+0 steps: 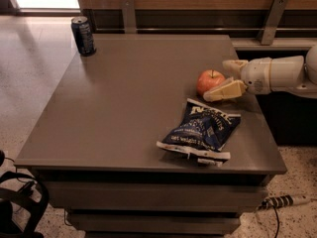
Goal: Move apple near pepsi can
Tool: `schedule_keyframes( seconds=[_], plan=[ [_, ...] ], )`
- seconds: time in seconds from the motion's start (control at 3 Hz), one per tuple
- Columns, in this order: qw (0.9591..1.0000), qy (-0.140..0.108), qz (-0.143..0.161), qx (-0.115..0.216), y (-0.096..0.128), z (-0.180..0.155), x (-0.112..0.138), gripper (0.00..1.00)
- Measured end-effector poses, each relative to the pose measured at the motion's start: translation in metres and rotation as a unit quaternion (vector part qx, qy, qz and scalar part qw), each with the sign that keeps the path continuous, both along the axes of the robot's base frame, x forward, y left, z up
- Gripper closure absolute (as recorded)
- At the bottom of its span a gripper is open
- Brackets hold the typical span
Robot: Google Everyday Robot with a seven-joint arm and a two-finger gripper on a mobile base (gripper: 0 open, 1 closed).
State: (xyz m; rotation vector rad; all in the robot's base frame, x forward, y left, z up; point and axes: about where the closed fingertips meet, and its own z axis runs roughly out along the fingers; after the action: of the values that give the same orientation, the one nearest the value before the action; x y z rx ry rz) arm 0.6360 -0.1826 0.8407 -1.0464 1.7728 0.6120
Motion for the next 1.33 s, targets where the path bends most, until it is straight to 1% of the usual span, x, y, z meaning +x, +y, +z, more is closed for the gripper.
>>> schedule_keyframes(
  seconds=[0.67, 1.0, 1.33],
  plan=[
    [1.0, 0.001, 0.005, 0.001, 0.0054, -0.0014, 0.0006, 0.61],
    [1.0, 0.002, 0.007, 0.001, 0.0083, -0.0022, 0.0009, 0.86],
    [1.0, 0.003, 0.009, 0.002, 0.0108, -0.0029, 0.0012, 1.0]
  ],
)
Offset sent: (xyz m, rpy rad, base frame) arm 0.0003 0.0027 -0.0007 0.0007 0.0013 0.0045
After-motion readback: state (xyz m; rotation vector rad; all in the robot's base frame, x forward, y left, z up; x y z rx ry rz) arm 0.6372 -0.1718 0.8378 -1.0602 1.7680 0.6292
